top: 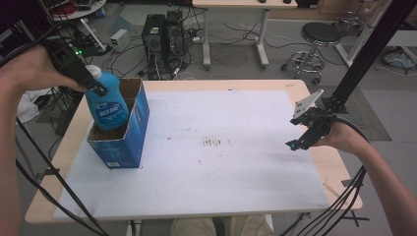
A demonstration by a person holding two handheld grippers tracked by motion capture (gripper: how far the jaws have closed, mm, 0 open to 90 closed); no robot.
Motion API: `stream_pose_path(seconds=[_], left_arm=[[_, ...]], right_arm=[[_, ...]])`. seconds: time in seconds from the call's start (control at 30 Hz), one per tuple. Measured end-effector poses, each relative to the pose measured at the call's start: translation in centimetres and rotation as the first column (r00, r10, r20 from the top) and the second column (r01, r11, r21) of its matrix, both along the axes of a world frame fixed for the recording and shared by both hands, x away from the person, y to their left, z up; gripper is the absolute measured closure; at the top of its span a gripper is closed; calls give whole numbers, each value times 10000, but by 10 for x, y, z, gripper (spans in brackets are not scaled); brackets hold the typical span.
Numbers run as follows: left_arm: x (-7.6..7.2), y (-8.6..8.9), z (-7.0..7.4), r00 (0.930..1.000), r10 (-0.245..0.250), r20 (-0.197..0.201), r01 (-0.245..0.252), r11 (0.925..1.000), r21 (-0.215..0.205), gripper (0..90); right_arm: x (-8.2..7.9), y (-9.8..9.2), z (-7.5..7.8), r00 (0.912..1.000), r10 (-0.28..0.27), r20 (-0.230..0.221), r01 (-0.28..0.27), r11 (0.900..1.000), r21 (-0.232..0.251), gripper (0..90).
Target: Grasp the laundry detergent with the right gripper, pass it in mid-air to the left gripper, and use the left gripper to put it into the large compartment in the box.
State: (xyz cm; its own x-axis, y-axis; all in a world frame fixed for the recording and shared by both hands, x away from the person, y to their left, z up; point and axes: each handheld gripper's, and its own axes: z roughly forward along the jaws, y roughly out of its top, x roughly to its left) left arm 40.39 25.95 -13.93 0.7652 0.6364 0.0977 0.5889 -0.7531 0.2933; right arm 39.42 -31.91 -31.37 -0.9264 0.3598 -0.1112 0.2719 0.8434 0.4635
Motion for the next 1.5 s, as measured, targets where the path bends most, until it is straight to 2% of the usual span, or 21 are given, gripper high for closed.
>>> stream_pose_path(seconds=[0.3,0.33,0.37,0.6,0.63,0.73,0.77,0.9,0.97,1.0,1.3,1.4,1.5], left_arm=[[4,2,-40,9991,-42,-416,45,10000,54,382],[4,2,-40,9991,-42,-416,45,10000,54,382],[6,2,-48,9988,-48,-493,51,10000,66,382],[11,1,-75,9976,-84,-690,102,9996,265,381],[11,1,-75,9976,-84,-690,102,9996,265,382],[14,1,-89,9967,-98,-810,124,9994,321,381],[14,1,-89,9967,-98,-810,124,9994,321,381],[16,0,-105,9955,-266,-907,309,9985,460,382],[16,0,-105,9955,-266,-907,309,9985,460,381],[17,0,-112,9945,-351,-984,407,9976,557,381],[17,0,-130,9923,-425,-1164,516,9958,763,381],[17,1,-132,9933,-437,-1070,506,9968,621,381],[17,1,-132,9925,-536,-1101,611,9959,664,380]], right_arm=[[-2,4,-5,10000,62,-42,-63,9999,-103,127],[-2,4,-6,10000,55,-50,-56,9999,-107,127],[-2,5,-6,10000,90,-42,-91,9999,-122,127],[-4,8,-12,9999,109,-133,-110,9999,-110,127],[-4,8,-12,9999,109,-133,-110,9999,-110,127],[-5,9,-16,9998,122,-174,-124,9998,-125,127],[-5,9,-16,9998,122,-174,-124,9998,-125,127],[-5,10,-18,9997,143,-202,-145,9998,-104,127],[-5,10,-19,9997,123,-229,-125,9999,-99,127],[-5,9,-20,9997,151,-212,-153,9998,-121,127],[-7,9,-23,9996,92,-268,-94,9999,-75,127],[-7,9,-25,9996,145,-261,-148,9998,-93,127],[-7,10,-25,9995,129,-282,-132,9999,-97,127]])
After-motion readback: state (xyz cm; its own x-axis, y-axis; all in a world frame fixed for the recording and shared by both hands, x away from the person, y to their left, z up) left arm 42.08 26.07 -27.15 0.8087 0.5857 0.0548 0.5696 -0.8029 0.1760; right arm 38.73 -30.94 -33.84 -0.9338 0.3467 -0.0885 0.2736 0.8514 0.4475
